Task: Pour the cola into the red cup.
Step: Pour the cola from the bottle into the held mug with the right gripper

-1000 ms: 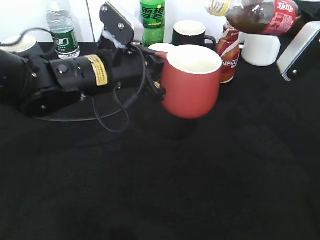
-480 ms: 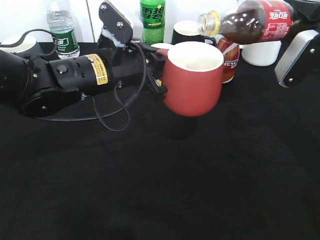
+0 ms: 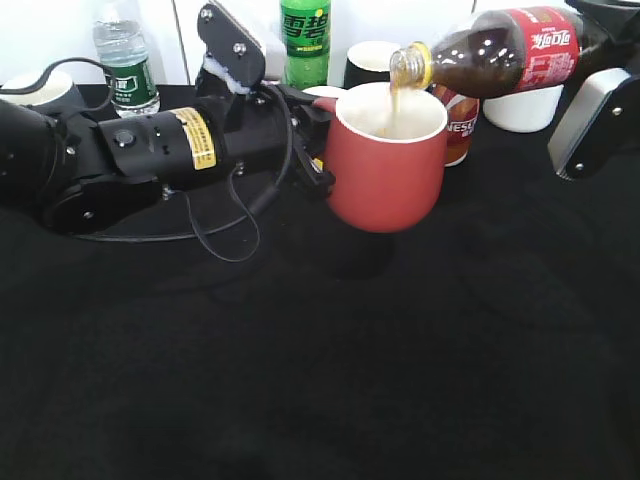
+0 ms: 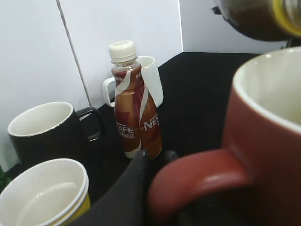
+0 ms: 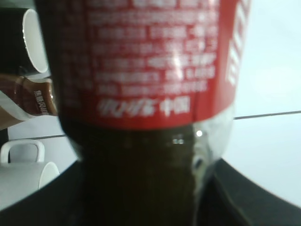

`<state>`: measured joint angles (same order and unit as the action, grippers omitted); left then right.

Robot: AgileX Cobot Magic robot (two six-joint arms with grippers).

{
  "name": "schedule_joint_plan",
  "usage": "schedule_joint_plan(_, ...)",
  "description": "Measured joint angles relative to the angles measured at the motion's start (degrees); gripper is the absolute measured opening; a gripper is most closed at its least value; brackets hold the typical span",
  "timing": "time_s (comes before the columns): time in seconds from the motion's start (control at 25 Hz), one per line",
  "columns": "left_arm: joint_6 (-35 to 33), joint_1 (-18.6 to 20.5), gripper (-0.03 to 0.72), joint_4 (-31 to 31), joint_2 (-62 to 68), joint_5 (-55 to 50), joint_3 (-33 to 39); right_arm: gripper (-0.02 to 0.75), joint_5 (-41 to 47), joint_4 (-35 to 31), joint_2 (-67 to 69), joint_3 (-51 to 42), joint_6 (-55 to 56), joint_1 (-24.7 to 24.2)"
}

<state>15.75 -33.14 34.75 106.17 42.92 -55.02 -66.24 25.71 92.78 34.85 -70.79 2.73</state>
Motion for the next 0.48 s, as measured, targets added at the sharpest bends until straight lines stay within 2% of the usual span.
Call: schedule_joint_plan(0.48,-0.05,0.0,0.064,0.06,0.0,0.04,0.0,0.368,-0.19,-0.42,-0.04,0.0,-3.52,0.0)
